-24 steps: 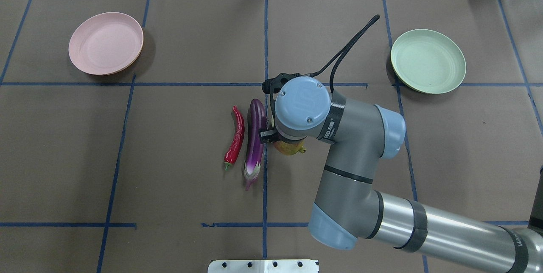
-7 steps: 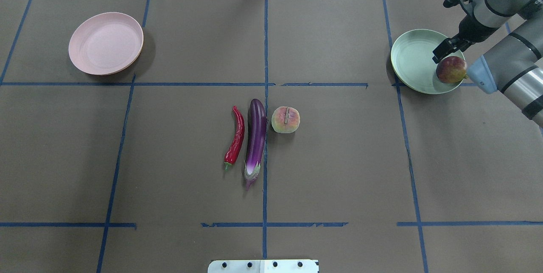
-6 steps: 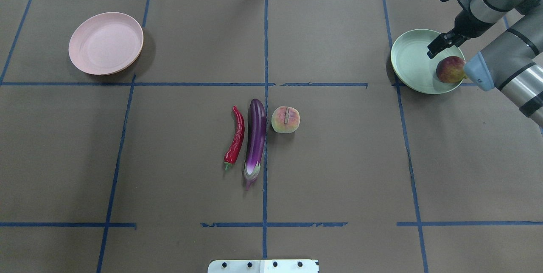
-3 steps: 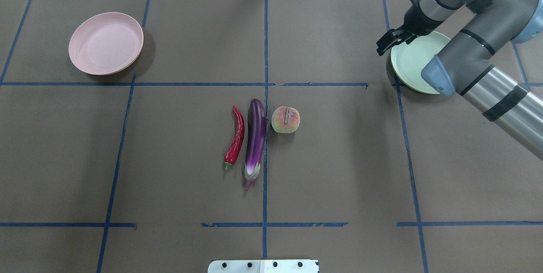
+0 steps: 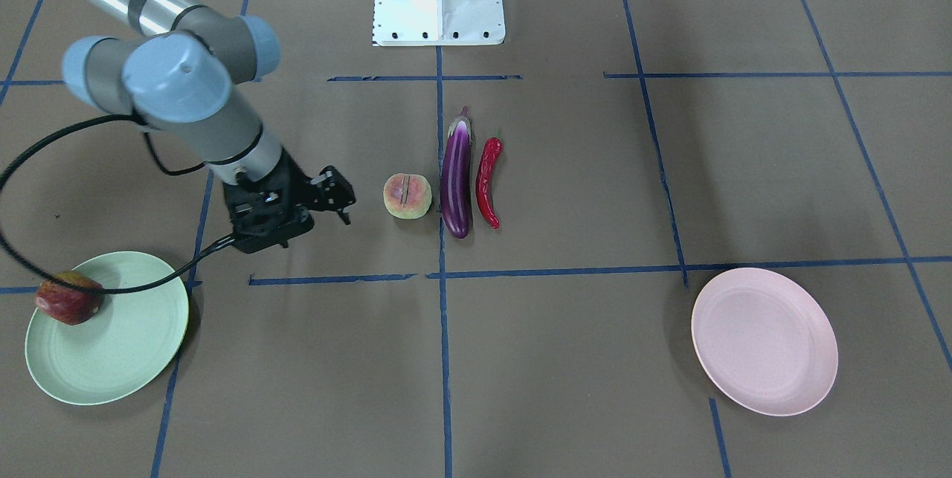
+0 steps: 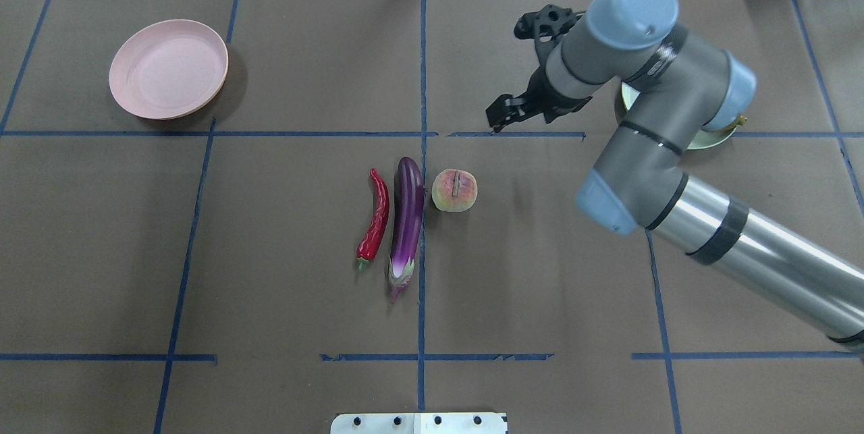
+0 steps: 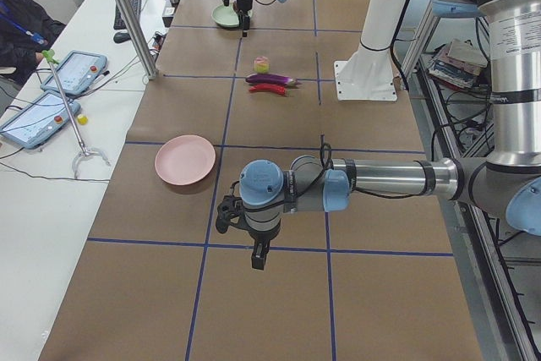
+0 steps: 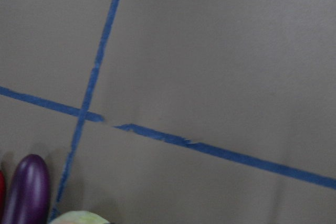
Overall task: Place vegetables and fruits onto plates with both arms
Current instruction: 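Move the right gripper back to the peach and grasp it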
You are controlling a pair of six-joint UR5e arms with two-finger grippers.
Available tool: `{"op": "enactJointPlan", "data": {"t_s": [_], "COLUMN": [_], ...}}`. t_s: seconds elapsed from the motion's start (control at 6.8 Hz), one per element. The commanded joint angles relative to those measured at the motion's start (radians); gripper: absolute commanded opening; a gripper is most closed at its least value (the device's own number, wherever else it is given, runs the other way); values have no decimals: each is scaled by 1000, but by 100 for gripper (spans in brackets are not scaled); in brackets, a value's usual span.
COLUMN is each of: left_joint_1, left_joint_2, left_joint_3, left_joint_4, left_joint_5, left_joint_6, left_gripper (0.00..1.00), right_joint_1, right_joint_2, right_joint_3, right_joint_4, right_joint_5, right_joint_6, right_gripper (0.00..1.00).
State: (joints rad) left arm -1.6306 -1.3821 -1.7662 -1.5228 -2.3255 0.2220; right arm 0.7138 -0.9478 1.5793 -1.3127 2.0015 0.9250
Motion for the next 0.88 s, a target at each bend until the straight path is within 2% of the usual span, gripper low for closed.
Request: {"op": "enactJointPlan", "data": {"t_s": [0.0, 0.29, 0.74], "left_joint_1": [0, 0, 0], "left_joint_2": [0, 0, 0], "left_joint_3": [1, 1, 4], "left_joint_4": [1, 1, 1], "left_joint_5": [0, 0, 0], "left_joint_6": [0, -1, 0], "left_gripper": [100, 100, 100], "right_joint_1": [-167, -230, -252], "right_joint_2": [110, 109, 103], "right_joint_3": [8, 4, -16], "right_joint_4": [-174, -197, -198], "right_joint_5": [-220, -282, -296], "right_joint_6": [211, 233, 233], "right_gripper": [100, 100, 100]}}
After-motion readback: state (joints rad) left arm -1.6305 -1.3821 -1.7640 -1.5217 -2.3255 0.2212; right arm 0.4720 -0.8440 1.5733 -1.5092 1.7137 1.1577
